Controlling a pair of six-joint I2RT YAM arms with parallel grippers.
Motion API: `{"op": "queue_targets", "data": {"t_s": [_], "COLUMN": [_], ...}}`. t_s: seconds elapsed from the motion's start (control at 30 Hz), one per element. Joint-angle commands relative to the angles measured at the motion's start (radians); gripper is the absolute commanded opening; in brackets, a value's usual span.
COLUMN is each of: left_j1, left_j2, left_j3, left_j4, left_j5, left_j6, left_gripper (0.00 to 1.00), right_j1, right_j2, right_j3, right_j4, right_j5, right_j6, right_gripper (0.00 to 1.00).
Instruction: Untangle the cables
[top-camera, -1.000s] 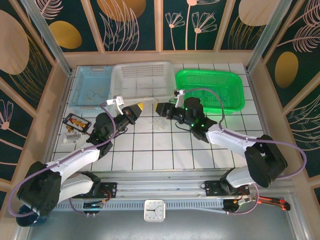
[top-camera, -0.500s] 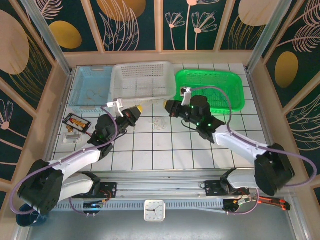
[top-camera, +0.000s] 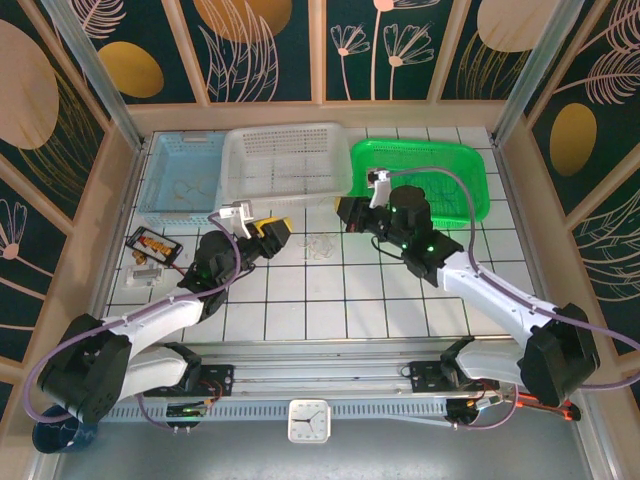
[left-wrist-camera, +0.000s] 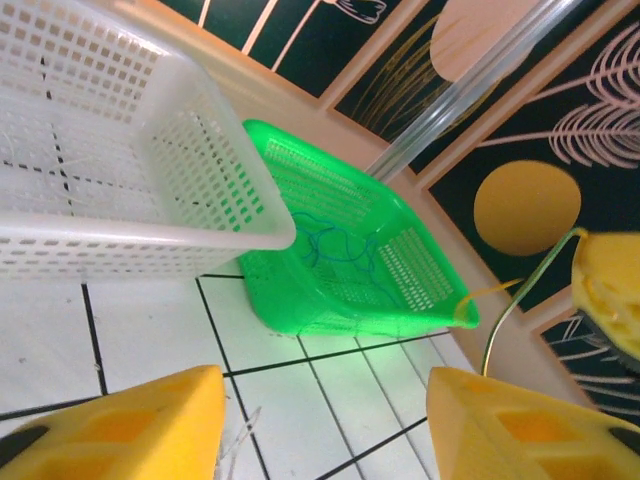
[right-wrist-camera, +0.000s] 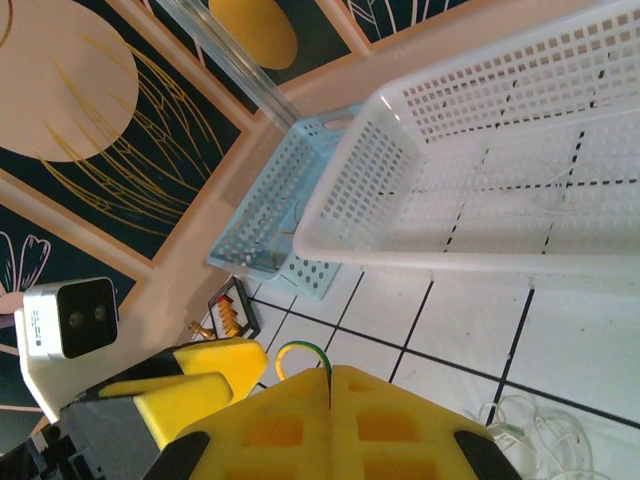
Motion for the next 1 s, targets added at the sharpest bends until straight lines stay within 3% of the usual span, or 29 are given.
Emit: {"op": "queue_targets", "data": {"t_s": [0.0, 0.27, 0.47, 0.67, 0.97], "left_j1": [0.003, 0.003, 0.003, 0.003, 0.004], "left_j2": [-0.011, -0.024, -0.004, -0.004, 0.038], "left_j3": [0.001, 0.036, 0.077, 0.148, 0.278], "left_j4": [-0.011, -0.036, -0.025, -0.126, -0.388], "left_j5": [0.017, 0.043, 0.081, 0.079, 0.175], "left_j6": [0.059, 0.143, 0.147, 0.238, 0.488], "left_gripper": [0.66, 0.79, 0.82, 0.81, 0.69], "right_j1": [-0.004, 0.0, 0.035, 0.076, 0.117], "right_j2": [0.02, 0.026, 0.032, 0.05, 0.091], "right_j3": [0.062, 0.108, 0.112, 0.138, 0.211], "right_j4": [-0.07, -0.146, -0.141, -0.182, -0.296], "right_j5": [0.011, -0.009, -0.007, 0.02, 0.024], "right_j6": [-0.092, -0.139, -0.139, -0.177, -0.279], "right_gripper": [0.0, 0.0, 0.0, 0.0, 0.0]}}
